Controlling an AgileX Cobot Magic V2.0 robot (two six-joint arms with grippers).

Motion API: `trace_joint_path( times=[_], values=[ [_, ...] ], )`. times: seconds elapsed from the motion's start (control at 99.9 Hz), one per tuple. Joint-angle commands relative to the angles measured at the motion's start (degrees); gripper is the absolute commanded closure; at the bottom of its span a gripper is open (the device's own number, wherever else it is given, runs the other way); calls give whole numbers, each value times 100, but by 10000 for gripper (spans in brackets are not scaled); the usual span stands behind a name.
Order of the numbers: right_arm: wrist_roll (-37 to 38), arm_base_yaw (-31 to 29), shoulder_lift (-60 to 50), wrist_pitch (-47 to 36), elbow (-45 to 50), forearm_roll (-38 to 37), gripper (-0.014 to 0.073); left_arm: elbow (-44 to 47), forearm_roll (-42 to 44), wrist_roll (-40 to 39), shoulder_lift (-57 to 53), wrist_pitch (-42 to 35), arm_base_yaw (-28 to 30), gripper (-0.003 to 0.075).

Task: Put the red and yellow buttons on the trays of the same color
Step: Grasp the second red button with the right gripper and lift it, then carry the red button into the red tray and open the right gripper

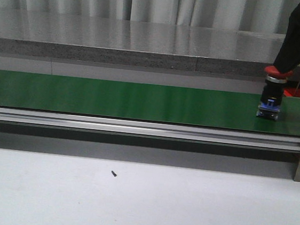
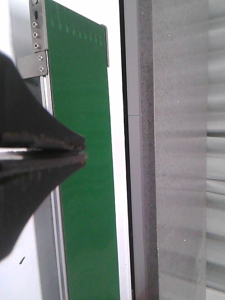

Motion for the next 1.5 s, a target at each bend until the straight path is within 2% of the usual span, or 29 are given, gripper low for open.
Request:
trace_joint_path(
  times=[0.0,0.17,0.22,0.41,0.481,0.731,1.011,1.201,1.492],
  values=[
    [-68,5,-48,-339,-140,102,1,-152,-63,0,58,-441,-47,740],
    [-86,5,249,-534,-140,102,6,-152,-63,0,58,-441,-47,739],
    [-86,5,322,-549,-140,102,34,-152,-63,0,58,-441,-47,740],
    [-86,5,349,-529,-146,102,354,-152,-63,0,58,-441,-47,740],
    [-86,-13,322,-445,-146,97,405,-152,-63,0,58,-441,-47,740],
    [-86,-420,166,-124,-653,-6,406,-152,-63,0,58,-441,-47,740],
    [-86,-1620,423,-32,-1924,-121,406,-152,-63,0,58,-441,-47,740],
    [-86,-2229,1217,206,-2859,-121,406,-152,-63,0,58,-441,-47,740],
    [-81,-2351,2698,141,-4326,-121,406,-152,-63,0,58,-441,-47,740]
  ],
)
